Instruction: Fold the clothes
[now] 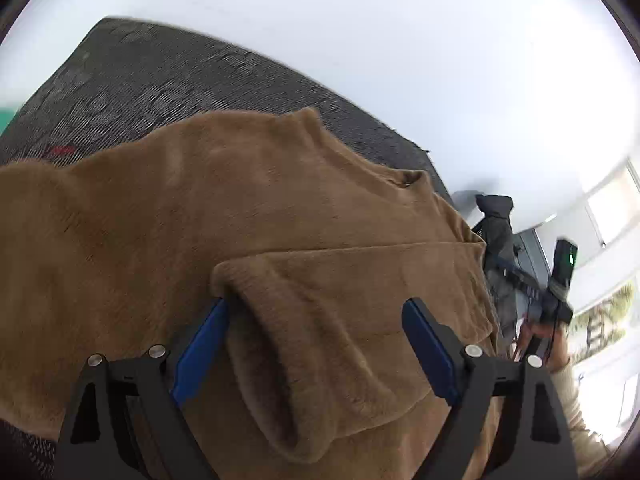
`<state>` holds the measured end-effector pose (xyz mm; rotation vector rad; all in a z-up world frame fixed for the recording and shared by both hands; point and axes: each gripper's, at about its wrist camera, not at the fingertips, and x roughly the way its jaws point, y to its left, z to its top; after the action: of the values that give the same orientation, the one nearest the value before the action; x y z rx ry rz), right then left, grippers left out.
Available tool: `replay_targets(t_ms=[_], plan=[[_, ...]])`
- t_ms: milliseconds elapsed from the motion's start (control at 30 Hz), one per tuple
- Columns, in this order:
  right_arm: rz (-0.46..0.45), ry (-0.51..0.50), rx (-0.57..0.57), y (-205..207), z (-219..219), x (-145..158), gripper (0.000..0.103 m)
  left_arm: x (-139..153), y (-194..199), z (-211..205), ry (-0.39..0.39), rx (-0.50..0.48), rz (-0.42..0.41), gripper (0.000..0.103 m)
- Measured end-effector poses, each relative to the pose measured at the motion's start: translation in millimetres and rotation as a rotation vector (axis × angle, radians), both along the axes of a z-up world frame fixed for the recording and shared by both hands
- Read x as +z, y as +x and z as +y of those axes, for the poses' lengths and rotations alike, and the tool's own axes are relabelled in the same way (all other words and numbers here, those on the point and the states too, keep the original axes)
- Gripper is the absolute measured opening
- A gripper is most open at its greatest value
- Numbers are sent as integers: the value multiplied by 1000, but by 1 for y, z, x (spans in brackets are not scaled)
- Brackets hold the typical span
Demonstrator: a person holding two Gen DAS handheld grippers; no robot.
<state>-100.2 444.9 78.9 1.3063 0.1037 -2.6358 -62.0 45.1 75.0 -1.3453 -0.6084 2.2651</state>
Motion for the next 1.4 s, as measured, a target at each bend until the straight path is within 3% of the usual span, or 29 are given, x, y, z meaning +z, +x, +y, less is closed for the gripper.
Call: replay_targets(t_ms=[167,333,367,433,500,567,667,733,800,900,1033,1133,1167,1267,1400], plan=[[-40,53,54,5,-32,-31,65,-6,-7,-4,32,31,-38,91],[-28,53,36,0,-34,-44,70,-9,-26,1,61,50,-61,89],[-23,50,34,-1,-34,-45,70,-10,-29,3,47,49,-63,85],[-8,63,37,-1,-36,-47,71,-10,-32,11,-34,40,-56,47],[7,71,39,2,-37,-47,71,-12,-34,12,-43,31,-65,31],[19,71,35,6,-35,-46,72,-7,-31,11,-25,40,-44,29],[41,84,2,11,-30,-38,72,28,-20,14,-58,46,104,27],[87,117,-48,10,-26,-30,72,54,-14,16,-89,48,211,27],[121,118,-93,5,-20,-22,72,70,-19,20,-125,50,253,27],[113,63,-121,-10,-12,-18,72,60,-40,33,-211,37,197,27],[41,-25,-70,-27,-9,-32,72,26,-57,35,-289,25,101,29],[14,-3,-60,-33,-8,-40,73,2,-70,37,-343,16,32,47],[10,13,-61,-33,-8,-42,73,1,-70,35,-329,15,36,48],[5,35,-71,-36,-7,-46,73,5,-69,31,-325,16,34,54],[10,68,-73,-38,-12,-47,75,20,-56,32,-417,63,86,78]])
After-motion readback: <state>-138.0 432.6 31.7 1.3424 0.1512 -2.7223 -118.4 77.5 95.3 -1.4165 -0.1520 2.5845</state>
